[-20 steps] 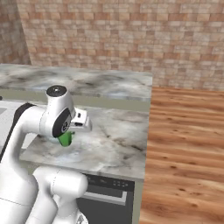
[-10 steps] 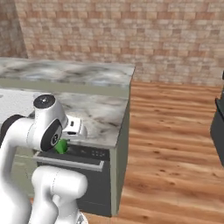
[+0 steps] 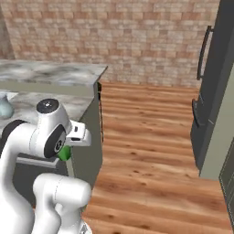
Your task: Place the pitcher and cup on the dining counter for serving.
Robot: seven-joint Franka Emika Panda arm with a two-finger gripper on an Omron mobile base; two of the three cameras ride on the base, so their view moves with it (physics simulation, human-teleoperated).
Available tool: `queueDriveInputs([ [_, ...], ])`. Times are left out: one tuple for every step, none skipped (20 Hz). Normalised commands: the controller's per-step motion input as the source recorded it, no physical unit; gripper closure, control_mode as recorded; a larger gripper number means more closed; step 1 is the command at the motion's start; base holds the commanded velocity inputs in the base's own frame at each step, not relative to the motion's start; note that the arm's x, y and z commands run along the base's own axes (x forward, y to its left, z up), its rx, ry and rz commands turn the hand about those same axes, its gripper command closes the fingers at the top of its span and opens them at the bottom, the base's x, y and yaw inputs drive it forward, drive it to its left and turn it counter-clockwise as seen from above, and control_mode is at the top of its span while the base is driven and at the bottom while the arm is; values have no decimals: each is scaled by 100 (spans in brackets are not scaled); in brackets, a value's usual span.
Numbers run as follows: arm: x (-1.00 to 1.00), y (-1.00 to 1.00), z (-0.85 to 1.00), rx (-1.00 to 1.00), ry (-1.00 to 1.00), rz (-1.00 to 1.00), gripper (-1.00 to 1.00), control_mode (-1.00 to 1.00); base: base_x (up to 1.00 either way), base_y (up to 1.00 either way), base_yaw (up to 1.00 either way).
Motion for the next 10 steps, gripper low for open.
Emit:
queueDriveInputs([
  [0,0,0,0,0,0,100,100,52,-100,0],
  [0,0,0,0,0,0,100,100,70,-100,1],
  [0,0,0,0,0,0,100,100,83,-100,5],
  [0,0,0,0,0,0,100,100,100,-93,8],
  [0,0,0,0,0,0,100,100,100,-82,9],
  [0,0,0,0,0,0,100,100,100,-72,9],
  [0,0,0,0,0,0,100,100,100,-68,10],
  [0,0,0,0,0,0,100,100,100,-66,10],
  [0,0,0,0,0,0,100,100,100,-57,9],
  [0,0,0,0,0,0,100,100,100,-54,8],
])
